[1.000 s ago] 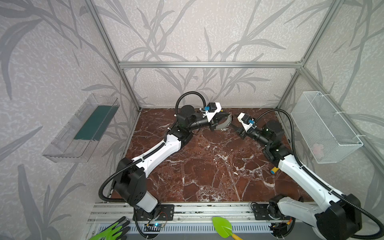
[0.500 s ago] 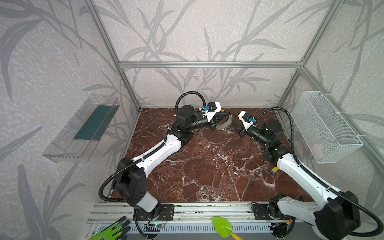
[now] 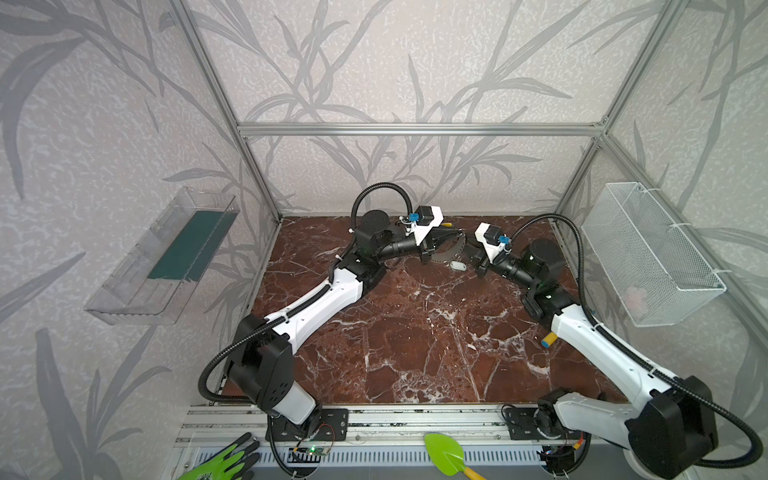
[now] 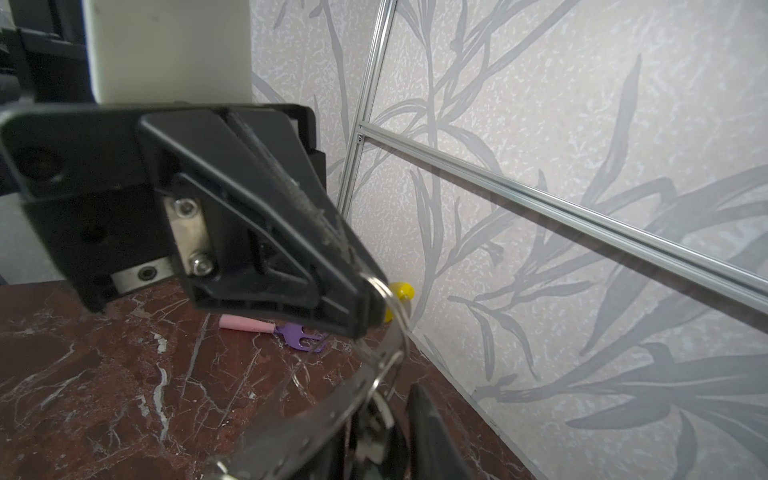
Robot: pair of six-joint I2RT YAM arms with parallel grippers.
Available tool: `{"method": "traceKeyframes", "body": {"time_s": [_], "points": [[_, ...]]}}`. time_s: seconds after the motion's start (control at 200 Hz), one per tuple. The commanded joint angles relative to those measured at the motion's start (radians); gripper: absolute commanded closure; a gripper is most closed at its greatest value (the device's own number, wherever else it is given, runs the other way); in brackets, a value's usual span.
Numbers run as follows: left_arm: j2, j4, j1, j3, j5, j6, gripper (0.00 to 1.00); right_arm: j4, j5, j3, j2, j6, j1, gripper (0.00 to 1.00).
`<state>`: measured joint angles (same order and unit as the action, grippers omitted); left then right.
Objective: Put the keys on the keyring
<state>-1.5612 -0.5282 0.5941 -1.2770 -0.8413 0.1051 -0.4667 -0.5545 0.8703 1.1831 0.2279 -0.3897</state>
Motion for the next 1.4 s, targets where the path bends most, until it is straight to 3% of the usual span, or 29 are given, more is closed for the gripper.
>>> {"method": "traceKeyframes", "body": {"time_s": [0.0,0.09,0.19,0.305,0.625,0.835,0.86,0.995,1.06,1.19,1.279,1.394], "points": [[0.005,0.002,-0.008,-0.038,-0.020,0.007,1.00,0.003,-0.008,-0.001,-0.026,0.017,-0.003,0.85],[0.013,0.013,-0.016,-0.036,-0.015,0.013,1.00,0.046,0.031,-0.004,-0.047,0.055,-0.001,0.95],[0.024,0.032,-0.023,-0.032,-0.016,0.025,1.00,0.106,0.093,0.006,-0.067,0.118,-0.001,1.00],[0.030,0.071,-0.026,-0.033,-0.017,0.041,1.00,0.154,0.184,0.026,-0.081,0.188,-0.001,1.00],[0.026,0.190,-0.026,-0.038,0.000,0.088,1.00,0.334,0.171,0.136,-0.082,0.436,-0.012,1.00],[-0.005,0.236,-0.028,-0.022,0.031,0.112,1.00,0.558,0.189,0.279,0.018,0.542,-0.061,1.00],[-0.004,0.221,-0.032,-0.006,0.048,0.104,1.00,0.574,0.209,0.287,0.033,0.549,-0.070,1.00],[0.039,0.115,-0.081,0.136,0.177,0.067,0.72,0.661,0.292,0.303,0.126,0.594,-0.122,1.00],[0.083,0.078,-0.110,0.221,0.296,0.063,0.61,0.668,0.315,0.290,0.168,0.613,-0.158,1.00],[0.156,0.047,-0.174,0.350,0.516,0.087,0.55,0.637,0.303,0.299,0.289,0.592,-0.247,1.00],[0.183,0.017,-0.214,0.405,0.671,0.091,0.54,0.592,0.233,0.333,0.370,0.563,-0.311,1.00],[0.214,-0.026,-0.265,0.471,0.801,0.096,0.50,0.521,0.176,0.375,0.456,0.482,-0.332,1.00]]}}
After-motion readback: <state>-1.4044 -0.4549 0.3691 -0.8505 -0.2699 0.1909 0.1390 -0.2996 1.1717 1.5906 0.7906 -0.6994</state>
